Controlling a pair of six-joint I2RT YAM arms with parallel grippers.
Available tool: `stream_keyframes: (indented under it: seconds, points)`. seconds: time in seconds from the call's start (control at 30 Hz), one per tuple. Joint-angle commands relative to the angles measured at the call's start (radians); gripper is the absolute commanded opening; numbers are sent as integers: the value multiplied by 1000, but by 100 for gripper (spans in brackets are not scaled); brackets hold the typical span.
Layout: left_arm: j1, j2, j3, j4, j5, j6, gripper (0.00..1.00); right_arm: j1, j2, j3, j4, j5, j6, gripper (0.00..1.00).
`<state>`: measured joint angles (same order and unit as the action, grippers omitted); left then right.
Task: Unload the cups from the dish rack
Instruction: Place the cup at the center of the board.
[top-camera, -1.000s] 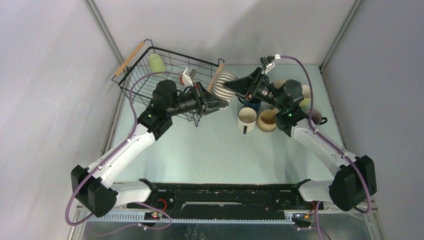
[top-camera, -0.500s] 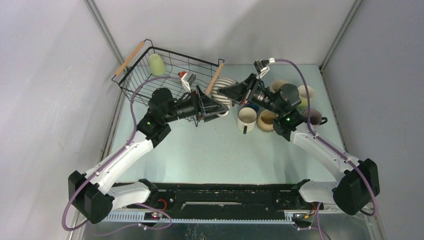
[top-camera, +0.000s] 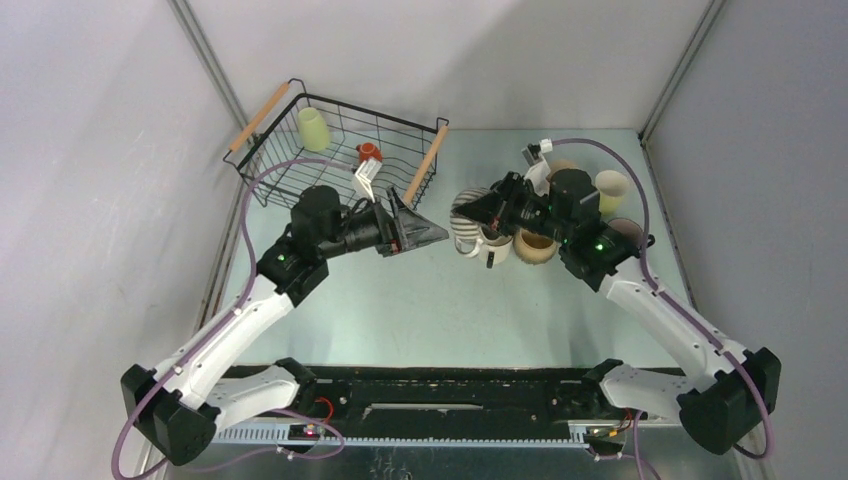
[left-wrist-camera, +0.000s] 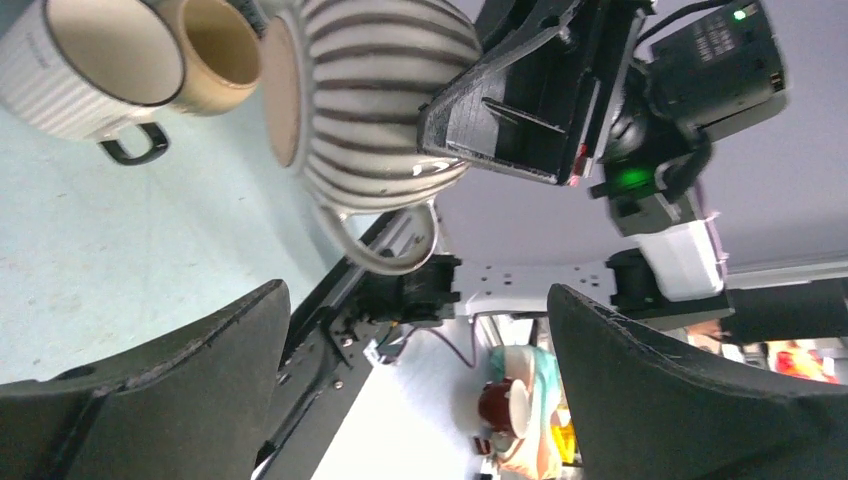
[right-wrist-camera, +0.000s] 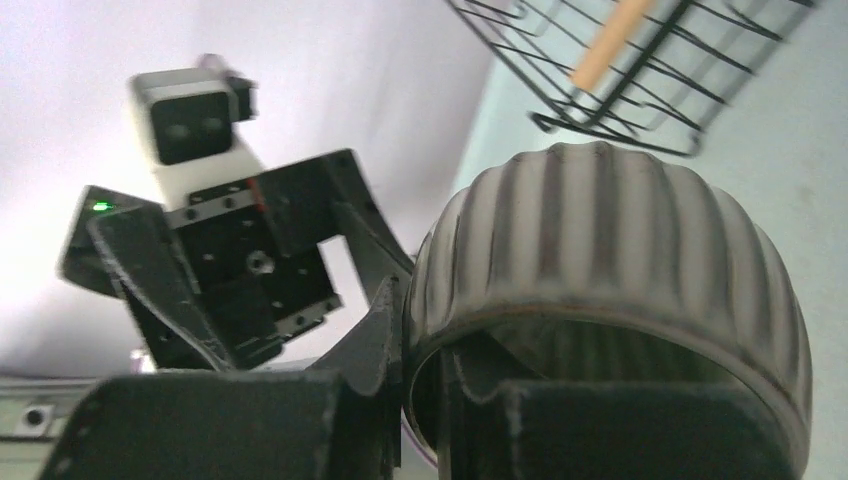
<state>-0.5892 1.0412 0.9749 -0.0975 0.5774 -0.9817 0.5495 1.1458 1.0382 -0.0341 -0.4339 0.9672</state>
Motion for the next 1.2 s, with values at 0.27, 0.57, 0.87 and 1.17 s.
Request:
stream_keyframes:
  seconds: [0.27, 0.57, 0.87, 1.17]
  points:
    - [-1, -55, 77, -261, -103, 244, 100, -22, -146, 114, -620, 287, -256, 0]
    - [-1, -61, 82, -301, -89, 289, 100, -94, -155, 61, -824, 480, -291, 0]
    - [-1, -66, 87, -346, -51, 330, 100, -282, -88, -43, -797, 504, -325, 0]
    - [-1, -89, 75, -383, -36, 364, 100, -458, 12, -149, -668, 471, -337, 0]
